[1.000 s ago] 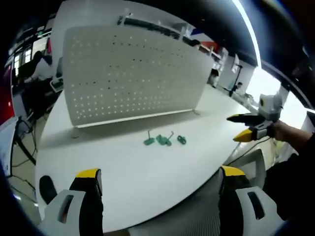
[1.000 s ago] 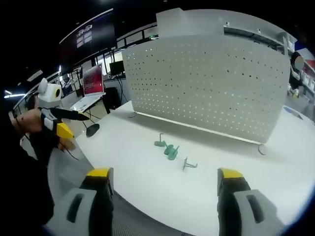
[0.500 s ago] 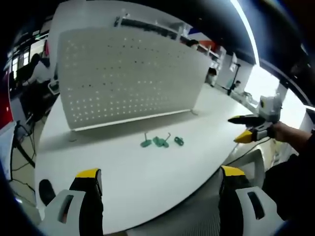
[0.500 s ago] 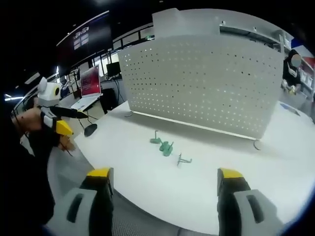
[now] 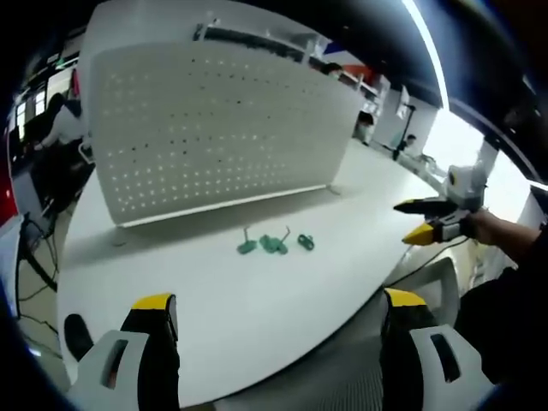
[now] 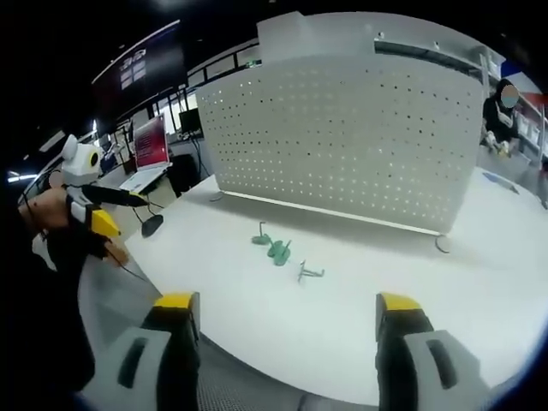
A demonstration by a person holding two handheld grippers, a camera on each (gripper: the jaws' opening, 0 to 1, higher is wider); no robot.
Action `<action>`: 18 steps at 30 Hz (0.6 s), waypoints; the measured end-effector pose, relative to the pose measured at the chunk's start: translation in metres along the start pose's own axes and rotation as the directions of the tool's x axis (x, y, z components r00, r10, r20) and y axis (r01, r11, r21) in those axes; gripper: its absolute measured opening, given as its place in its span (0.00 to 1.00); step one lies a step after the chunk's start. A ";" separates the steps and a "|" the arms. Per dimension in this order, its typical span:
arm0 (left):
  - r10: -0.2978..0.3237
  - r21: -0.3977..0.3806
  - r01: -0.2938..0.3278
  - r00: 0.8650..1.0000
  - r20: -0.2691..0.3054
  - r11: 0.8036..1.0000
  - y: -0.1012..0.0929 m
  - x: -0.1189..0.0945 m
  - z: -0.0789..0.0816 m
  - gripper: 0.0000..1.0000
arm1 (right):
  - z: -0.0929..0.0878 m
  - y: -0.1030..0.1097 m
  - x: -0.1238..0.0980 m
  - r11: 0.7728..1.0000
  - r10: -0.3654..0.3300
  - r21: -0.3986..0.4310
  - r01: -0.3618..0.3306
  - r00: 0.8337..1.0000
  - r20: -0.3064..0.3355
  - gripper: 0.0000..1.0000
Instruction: Insert the hook assembly into the mounting plate slot until the hook locks in place.
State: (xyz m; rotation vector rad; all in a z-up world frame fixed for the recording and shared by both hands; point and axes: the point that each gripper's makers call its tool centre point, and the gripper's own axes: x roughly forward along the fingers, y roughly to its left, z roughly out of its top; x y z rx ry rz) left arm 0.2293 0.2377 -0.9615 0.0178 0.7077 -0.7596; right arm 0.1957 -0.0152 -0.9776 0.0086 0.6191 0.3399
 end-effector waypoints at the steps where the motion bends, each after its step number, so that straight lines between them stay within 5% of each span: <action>1: 0.002 -0.001 -0.002 1.000 -0.002 1.000 0.000 -0.001 -0.002 1.00 | 0.000 0.000 0.000 1.000 0.001 0.003 -0.001 1.000 0.000 0.81; 18: 0.008 -0.011 -0.008 1.000 -0.026 1.000 0.000 -0.005 -0.015 1.00 | -0.004 -0.004 0.004 1.000 -0.024 0.014 0.024 1.000 0.013 0.79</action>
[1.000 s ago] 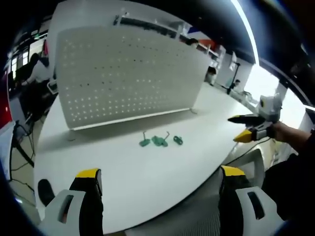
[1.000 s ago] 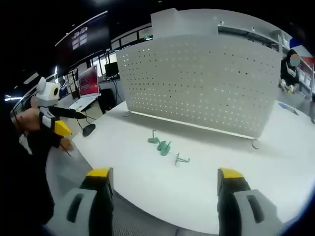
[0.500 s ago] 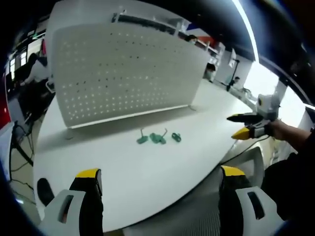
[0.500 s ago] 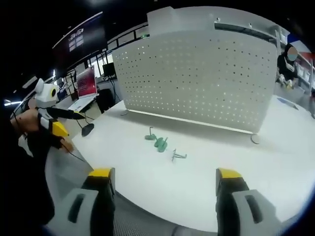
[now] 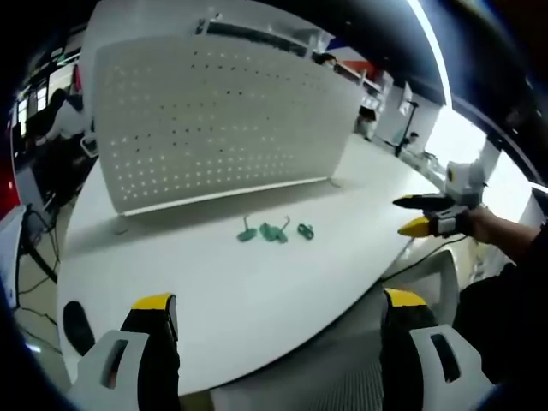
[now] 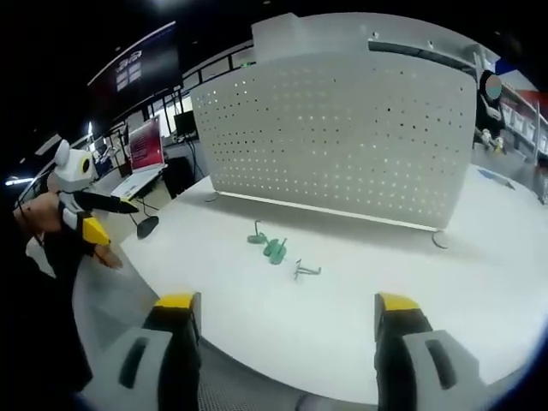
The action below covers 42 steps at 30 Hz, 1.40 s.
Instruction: Insert the hook assembly into the mounting plate slot until the hook locks in place.
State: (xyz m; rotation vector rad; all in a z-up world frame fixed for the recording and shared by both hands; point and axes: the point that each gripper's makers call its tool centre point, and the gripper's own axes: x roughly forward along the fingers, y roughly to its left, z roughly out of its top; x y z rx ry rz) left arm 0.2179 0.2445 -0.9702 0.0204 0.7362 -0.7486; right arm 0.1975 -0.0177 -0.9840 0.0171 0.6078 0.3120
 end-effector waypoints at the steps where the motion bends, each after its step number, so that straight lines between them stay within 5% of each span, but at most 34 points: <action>1: 0.002 0.001 -0.002 1.000 -0.003 1.000 0.001 0.000 -0.001 1.00 | 0.001 0.000 0.003 1.000 0.006 0.004 -0.006 1.000 -0.001 0.79; 13: 0.004 -0.015 -0.004 1.000 -0.007 1.000 0.006 0.004 0.000 1.00 | 0.015 0.000 0.033 0.999 0.053 -0.013 -0.053 0.999 -0.005 0.72; 20: 0.007 -0.018 -0.007 1.000 -0.017 1.000 0.012 0.001 -0.003 1.00 | 0.037 0.006 0.062 0.996 0.094 0.007 -0.094 0.994 0.061 0.61; 32: 0.039 -0.046 -0.039 0.999 0.000 0.998 0.029 -0.005 0.002 1.00 | 0.019 0.017 0.125 0.985 0.151 -0.072 -0.155 0.987 -0.050 0.45; 37: 0.048 -0.047 -0.048 0.999 -0.001 0.998 0.033 -0.006 0.003 1.00 | 0.014 0.017 0.150 0.985 0.168 -0.030 -0.170 0.983 -0.071 0.43; 40: 0.047 -0.054 -0.047 0.999 -0.010 0.997 0.034 -0.005 0.000 1.00 | 0.015 0.018 0.160 0.980 0.189 0.072 -0.185 0.980 -0.064 0.40; 42: 0.047 -0.062 -0.048 0.999 -0.021 0.997 0.034 -0.004 -0.004 1.00 | 0.012 0.013 0.169 0.984 0.177 0.049 -0.174 0.982 -0.072 0.39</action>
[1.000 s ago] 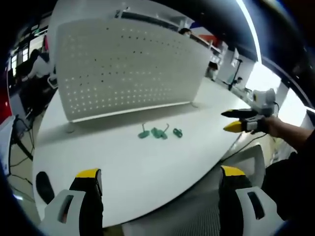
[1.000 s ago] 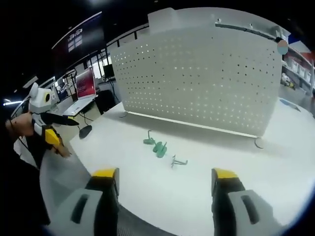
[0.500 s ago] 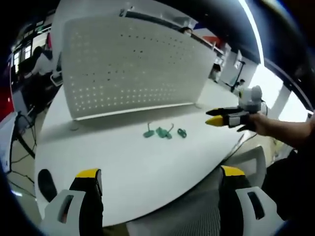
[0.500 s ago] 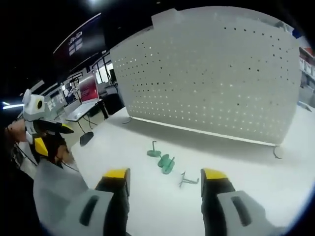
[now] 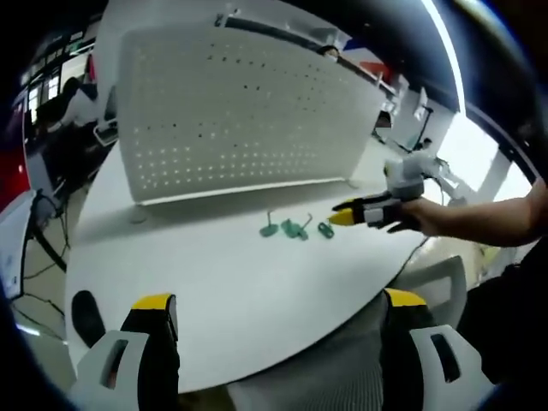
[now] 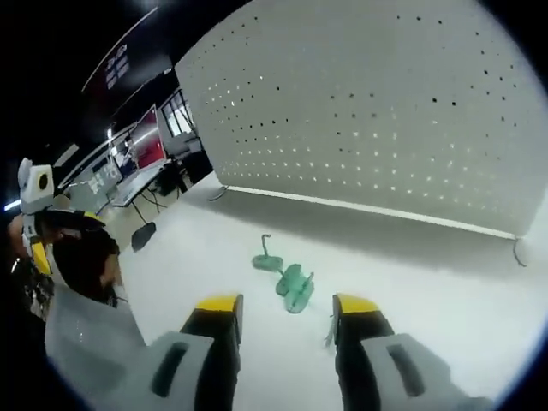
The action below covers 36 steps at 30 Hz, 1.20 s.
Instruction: Insert the hook assembly into the mounting plate slot until the hook locks in place.
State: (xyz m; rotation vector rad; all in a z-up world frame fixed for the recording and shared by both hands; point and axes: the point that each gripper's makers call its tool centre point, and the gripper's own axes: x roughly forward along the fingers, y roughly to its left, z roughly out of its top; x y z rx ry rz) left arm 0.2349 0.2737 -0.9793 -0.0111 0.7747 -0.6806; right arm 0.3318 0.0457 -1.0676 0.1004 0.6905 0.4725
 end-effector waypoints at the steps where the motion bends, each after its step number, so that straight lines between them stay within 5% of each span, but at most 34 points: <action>1: 0.006 -0.003 -0.006 1.000 0.001 1.000 0.001 0.001 -0.002 1.00 | -0.002 -0.003 0.004 1.000 -0.005 0.006 0.006 1.000 -0.005 0.37; 13: 0.013 -0.025 -0.013 1.000 -0.019 1.000 0.006 0.009 -0.004 0.99 | -0.008 -0.011 0.048 0.999 -0.004 0.053 0.009 0.996 -0.094 0.28; 19: 0.021 -0.029 -0.022 1.000 -0.013 0.999 0.008 0.010 0.000 1.00 | -0.010 -0.012 0.065 0.980 0.008 0.196 0.022 0.989 -0.148 0.19; 25: 0.029 -0.040 -0.030 0.999 -0.014 0.999 0.010 0.007 -0.003 0.99 | -0.014 -0.014 0.069 0.977 -0.021 0.203 0.062 0.980 -0.198 0.03; 36: 0.030 -0.039 -0.030 1.000 -0.003 0.999 0.011 0.007 0.000 1.00 | -0.017 -0.014 0.066 0.957 -0.029 0.278 0.090 0.976 -0.215 0.00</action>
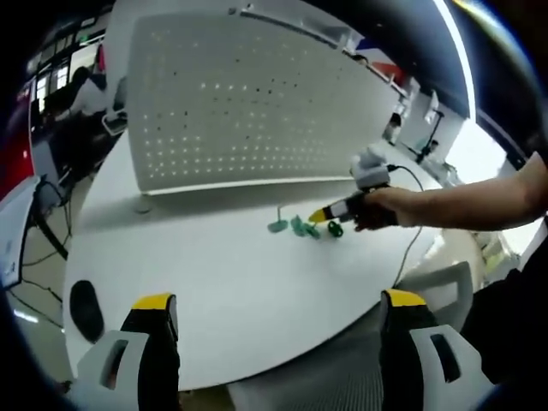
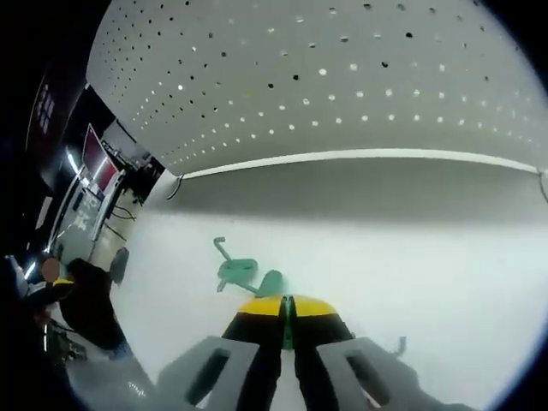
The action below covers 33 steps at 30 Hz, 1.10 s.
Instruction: Insert the hook assembly into the mounting plate slot until the hook locks in place.
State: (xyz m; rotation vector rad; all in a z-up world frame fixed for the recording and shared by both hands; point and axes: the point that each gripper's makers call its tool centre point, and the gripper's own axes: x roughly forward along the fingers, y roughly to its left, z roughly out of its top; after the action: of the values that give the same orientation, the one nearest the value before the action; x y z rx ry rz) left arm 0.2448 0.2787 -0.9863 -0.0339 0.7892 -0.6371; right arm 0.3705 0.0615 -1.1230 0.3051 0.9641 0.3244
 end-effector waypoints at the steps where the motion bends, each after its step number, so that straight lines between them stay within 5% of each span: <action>1: -0.001 0.002 0.001 1.000 0.002 1.000 0.000 0.000 0.001 1.00 | 0.002 -0.001 -0.002 1.000 -0.004 0.005 0.004 1.000 0.009 0.00; 10: -0.005 0.025 0.005 1.000 0.015 1.000 -0.004 -0.004 0.008 1.00 | 0.028 -0.006 -0.025 0.998 -0.050 -0.019 0.053 0.992 0.116 0.00; 13: -0.004 0.048 0.003 1.000 0.018 0.999 -0.007 -0.004 0.012 1.00 | 0.046 0.007 -0.039 0.995 0.006 0.093 -0.026 0.978 0.207 0.00; 16: 0.001 0.078 -0.002 1.000 0.016 0.997 -0.009 -0.003 0.015 1.00 | 0.057 0.016 -0.053 0.998 0.019 0.054 -0.034 0.967 0.254 0.00; 25: -0.038 0.104 0.034 0.998 0.041 0.994 -0.020 0.003 0.038 0.96 | 0.077 0.062 -0.096 0.993 0.110 -0.012 -0.115 0.915 0.387 0.00; 30: -0.073 0.100 0.069 0.997 0.033 0.993 -0.029 0.010 0.045 0.89 | 0.080 0.098 -0.123 0.982 0.177 -0.024 -0.187 0.869 0.462 0.00; 33: -0.088 0.098 0.085 0.996 0.027 0.992 -0.036 0.015 0.045 0.84 | 0.074 0.124 -0.133 0.963 0.262 -0.061 -0.263 0.855 0.447 0.00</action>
State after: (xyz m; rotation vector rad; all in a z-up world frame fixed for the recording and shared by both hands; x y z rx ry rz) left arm 0.2640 0.2321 -0.9548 0.0103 0.7291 -0.7544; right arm 0.3458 0.1129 -0.9351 0.4931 0.4591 0.4778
